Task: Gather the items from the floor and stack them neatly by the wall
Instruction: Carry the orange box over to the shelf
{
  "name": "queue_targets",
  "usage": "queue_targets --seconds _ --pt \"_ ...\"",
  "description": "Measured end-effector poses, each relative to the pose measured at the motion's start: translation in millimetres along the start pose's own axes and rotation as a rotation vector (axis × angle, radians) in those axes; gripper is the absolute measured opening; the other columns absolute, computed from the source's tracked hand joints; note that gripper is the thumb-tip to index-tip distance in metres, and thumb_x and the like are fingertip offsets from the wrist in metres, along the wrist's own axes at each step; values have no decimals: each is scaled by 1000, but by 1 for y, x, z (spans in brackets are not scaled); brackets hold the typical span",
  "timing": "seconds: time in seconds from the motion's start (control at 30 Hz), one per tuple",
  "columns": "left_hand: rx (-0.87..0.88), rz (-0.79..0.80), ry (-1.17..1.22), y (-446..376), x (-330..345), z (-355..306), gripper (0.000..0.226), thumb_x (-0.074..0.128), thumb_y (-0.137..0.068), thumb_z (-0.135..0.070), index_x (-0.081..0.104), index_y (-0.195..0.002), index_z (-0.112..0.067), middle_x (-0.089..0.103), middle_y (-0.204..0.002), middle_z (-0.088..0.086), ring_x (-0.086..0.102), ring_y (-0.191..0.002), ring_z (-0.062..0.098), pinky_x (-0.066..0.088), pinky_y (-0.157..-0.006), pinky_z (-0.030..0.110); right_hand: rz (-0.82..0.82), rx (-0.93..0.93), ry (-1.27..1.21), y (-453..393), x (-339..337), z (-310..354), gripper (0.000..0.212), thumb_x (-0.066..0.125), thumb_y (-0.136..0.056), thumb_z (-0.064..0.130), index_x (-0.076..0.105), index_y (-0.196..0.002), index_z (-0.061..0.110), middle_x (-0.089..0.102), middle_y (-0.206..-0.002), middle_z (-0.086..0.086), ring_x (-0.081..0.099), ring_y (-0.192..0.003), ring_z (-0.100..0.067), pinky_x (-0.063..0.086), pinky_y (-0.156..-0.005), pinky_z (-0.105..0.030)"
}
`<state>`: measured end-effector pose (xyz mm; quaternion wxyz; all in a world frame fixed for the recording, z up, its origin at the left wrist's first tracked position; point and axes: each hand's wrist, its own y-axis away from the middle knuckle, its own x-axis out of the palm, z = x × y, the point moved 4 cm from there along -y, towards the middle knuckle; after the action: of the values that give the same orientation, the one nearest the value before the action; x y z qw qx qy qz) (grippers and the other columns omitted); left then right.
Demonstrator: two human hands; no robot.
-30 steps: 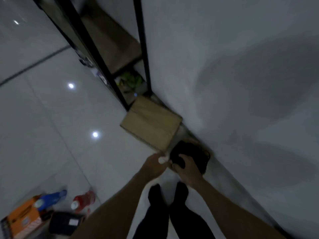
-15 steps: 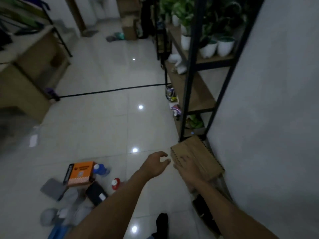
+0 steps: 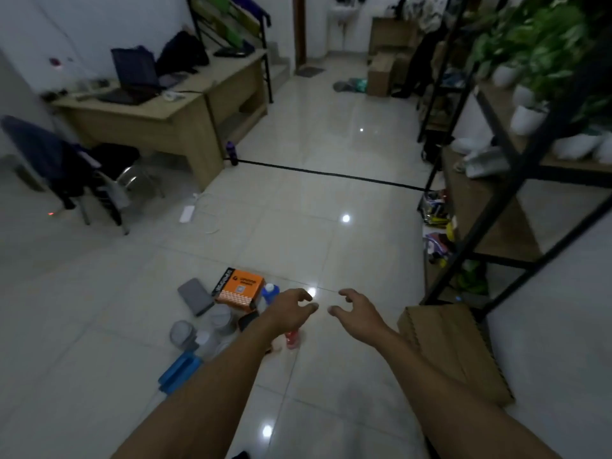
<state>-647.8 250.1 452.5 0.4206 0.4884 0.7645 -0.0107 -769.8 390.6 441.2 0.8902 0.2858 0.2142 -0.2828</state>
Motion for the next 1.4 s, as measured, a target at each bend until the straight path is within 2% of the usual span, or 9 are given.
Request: queue_targets --seconds 0.23,0.33,0.47,0.6,0.73,0.9,1.17,1.3,1.4 --pt "-45 -79 -5 19 -101 116 40 61 -93 -42 65 -121 -15 63 -126 3 57 -113 16 41 -87 25 61 -32 49 -22 113 94 60 72 -88 35 51 -142 19 51 -144 -8 51 -130 -23 39 -100 -28" --pt "-80 -109 13 18 -139 163 38 62 -92 -38 65 -122 -15 62 -129 3 57 -115 16 42 -90 26 68 -41 34 -33 158 127 60 73 -86 35 52 -140 19 52 -143 -9 52 -128 -22 43 -101 -31" --pt "-113 -77 30 11 -172 207 43 63 -90 -43 63 -124 -17 61 -132 2 57 -118 18 44 -91 27 90 -34 9 -47 205 165 59 72 -87 33 50 -141 20 51 -143 -6 53 -122 -18 39 -87 -26" --pt "-83 -73 0 -13 -203 231 45 61 -91 -43 63 -126 -15 62 -132 4 57 -118 18 46 -95 31 118 -45 34 -72 237 193 59 70 -91 30 48 -144 16 50 -143 -9 52 -122 -21 35 -87 -24" --pt "-76 -62 15 -48 -227 253 43 61 -93 -40 63 -125 -13 63 -131 5 58 -117 18 47 -98 33 154 -27 30 -114 259 211 61 68 -94 29 43 -148 17 51 -142 -8 47 -101 -12 38 -72 -22" --pt "-103 -15 19 -111 -257 286 44 62 -93 -39 62 -127 -12 63 -130 6 59 -117 19 47 -100 35 162 35 -10 -186 277 227 62 66 -94 27 40 -149 14 50 -145 -9 46 -103 -11 36 -64 -15" --pt "-149 15 89 -258 -270 363 38 65 -90 -34 64 -123 -15 65 -124 2 61 -109 16 48 -94 29 144 184 -75 -348 330 202 58 65 -96 21 40 -148 11 51 -144 -11 53 -110 -15 40 -72 -12" --pt "-176 17 91 -353 -232 443 40 66 -88 -35 63 -124 -17 59 -119 -4 58 -108 13 43 -89 23 105 250 -154 -451 397 142 64 66 -96 24 35 -152 15 49 -147 -11 51 -115 -12 40 -80 -15" --pt "-209 -10 77 -432 -190 516 41 69 -88 -34 63 -125 -17 60 -122 3 56 -106 12 37 -86 20 78 303 -219 -525 460 75 69 67 -95 27 32 -153 18 46 -148 -8 50 -117 -13 40 -85 -22"
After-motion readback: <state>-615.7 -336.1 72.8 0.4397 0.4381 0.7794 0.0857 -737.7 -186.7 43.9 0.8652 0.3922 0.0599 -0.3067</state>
